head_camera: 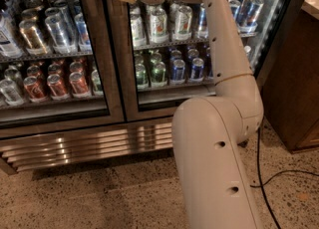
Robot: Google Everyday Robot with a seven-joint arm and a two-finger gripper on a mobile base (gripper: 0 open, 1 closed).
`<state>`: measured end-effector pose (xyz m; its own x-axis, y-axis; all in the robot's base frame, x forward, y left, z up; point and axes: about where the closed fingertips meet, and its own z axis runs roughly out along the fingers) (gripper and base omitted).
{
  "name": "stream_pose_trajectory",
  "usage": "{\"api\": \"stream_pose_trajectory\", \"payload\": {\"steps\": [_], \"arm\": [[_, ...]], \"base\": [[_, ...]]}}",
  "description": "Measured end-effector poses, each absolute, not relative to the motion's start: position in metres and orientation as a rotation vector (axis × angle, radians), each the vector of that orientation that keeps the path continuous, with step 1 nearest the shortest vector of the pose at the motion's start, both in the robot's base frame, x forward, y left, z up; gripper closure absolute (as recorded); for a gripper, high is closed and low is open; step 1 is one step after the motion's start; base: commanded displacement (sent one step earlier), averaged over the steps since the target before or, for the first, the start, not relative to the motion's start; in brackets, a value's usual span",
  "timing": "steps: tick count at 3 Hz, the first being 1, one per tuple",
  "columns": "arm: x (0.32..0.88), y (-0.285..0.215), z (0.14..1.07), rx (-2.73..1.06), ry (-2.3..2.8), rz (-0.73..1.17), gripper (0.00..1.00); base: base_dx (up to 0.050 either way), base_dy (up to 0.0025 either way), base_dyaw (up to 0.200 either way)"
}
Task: Open right fridge door
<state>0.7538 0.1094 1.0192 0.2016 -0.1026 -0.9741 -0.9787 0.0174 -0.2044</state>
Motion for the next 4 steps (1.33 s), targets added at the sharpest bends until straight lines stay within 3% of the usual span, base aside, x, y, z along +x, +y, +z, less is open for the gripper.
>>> {"api": "stream_pose_trajectory", "payload": {"steps": [1, 2, 4], "arm": [[0.760, 0.110, 1.023, -1.340, 1.168, 0.944, 1.00], [0.770, 0.118, 1.021, -1.370, 1.260, 0.775, 1.00], [0.772, 0.120, 1.022, -1.364, 1.259, 0.764, 1.00]], "base": [[0.000, 0.00000, 0.000], [0.000, 0.00000, 0.000], [0.000, 0.00000, 0.000]]}}
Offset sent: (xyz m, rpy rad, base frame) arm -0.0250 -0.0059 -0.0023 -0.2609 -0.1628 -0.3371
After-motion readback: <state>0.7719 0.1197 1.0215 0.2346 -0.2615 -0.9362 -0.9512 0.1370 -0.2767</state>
